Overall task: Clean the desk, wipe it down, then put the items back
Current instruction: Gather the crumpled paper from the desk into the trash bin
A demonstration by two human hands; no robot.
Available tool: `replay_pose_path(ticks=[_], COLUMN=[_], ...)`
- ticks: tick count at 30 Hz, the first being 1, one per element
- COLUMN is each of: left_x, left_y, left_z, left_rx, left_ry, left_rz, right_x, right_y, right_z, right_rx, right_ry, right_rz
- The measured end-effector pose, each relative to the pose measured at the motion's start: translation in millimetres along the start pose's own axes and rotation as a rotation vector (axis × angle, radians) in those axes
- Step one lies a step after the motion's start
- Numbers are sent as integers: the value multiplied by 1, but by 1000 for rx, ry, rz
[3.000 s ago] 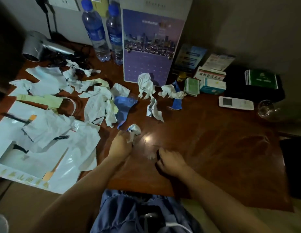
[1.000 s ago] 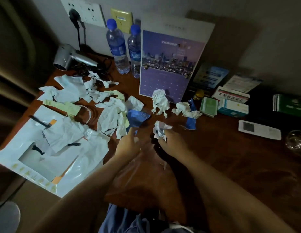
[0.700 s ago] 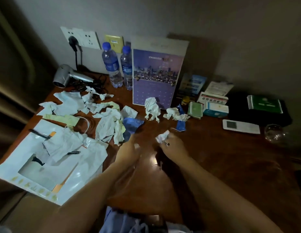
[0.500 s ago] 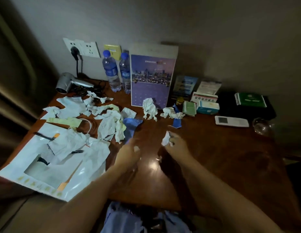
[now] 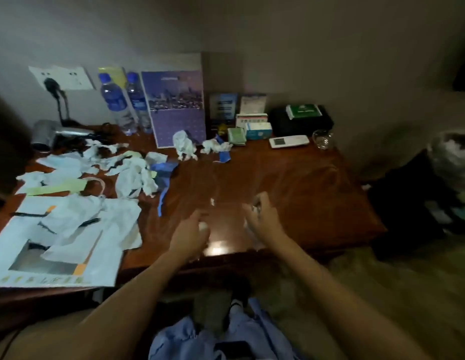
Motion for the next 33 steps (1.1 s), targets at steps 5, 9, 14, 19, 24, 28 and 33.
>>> replay_pose_path(ticks=[5, 9, 14, 19, 24, 28, 33], left_x=[-3, 5, 15, 2, -28, -36, 0], left_y=[60, 112, 201, 295, 375, 422, 473], left_z=[47, 92, 169, 273, 372, 429, 484], left_rx=[65, 105, 106, 46, 119, 117, 183], left_ry=[-141, -222, -304, -479, -620, -710, -778], left_rz=[180, 276, 394, 458, 603, 666, 670], right_x=[-27, -39, -67, -118, -169, -187, -162], right_y=[35, 70, 139, 216, 284, 325, 376], right_z=[-51, -102, -190, -299, -388, -432, -480], right_rx=[9, -135, -135, -120, -54, 24, 46], right_ry=[1, 34, 231, 450, 603, 690, 739], right_rz=[135, 188, 305, 446, 584, 659, 723])
Point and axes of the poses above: each hand's wrist, its own x-axis towards the middle knuckle, its own z-axis out of the palm, y = z × x, the point moved 4 cm from there along x, towards the middle knuckle, and after that the axes turned 2 degrees about -x, right-handed, at the moved point
